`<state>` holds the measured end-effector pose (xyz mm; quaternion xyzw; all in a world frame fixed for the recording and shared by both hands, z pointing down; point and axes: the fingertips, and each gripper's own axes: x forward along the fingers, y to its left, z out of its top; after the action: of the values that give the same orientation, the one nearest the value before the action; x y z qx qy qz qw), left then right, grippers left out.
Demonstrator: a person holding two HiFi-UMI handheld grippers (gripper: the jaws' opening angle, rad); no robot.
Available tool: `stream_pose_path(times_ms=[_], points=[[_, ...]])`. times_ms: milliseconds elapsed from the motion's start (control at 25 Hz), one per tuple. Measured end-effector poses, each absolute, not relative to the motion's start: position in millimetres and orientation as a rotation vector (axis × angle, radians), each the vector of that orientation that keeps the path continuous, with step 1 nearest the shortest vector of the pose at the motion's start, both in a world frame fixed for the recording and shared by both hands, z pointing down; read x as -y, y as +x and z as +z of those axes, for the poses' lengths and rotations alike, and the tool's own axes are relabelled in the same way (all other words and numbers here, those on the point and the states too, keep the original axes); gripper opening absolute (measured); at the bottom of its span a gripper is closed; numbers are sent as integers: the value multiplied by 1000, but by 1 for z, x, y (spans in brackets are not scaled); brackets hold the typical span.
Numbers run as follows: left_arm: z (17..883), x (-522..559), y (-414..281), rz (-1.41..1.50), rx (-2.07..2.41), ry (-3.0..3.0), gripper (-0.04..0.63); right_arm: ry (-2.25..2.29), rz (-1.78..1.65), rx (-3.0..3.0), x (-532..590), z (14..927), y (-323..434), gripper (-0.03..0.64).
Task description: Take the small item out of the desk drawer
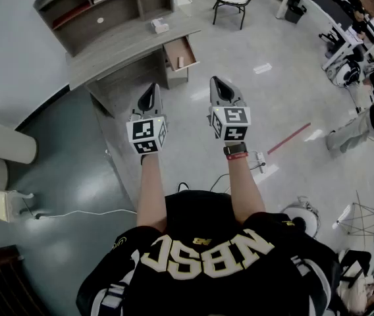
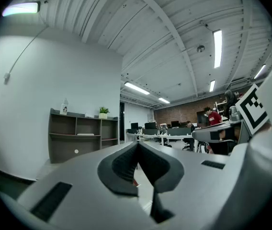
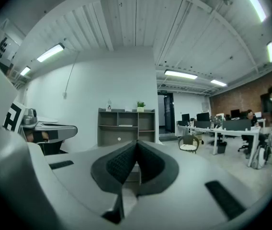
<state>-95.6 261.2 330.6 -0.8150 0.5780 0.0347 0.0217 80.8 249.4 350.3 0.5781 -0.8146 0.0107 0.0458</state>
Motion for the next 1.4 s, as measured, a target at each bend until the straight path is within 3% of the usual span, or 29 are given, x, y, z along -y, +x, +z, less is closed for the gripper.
stream_pose_path(times_ms=[600, 1400], points=[[356, -202, -135, 35, -1837, -2454, 12, 1688, 133, 2546, -183, 385, 22, 8], [353, 44, -127, -93, -1875, -2452, 12, 1407, 184, 2691, 85, 380, -2, 8]])
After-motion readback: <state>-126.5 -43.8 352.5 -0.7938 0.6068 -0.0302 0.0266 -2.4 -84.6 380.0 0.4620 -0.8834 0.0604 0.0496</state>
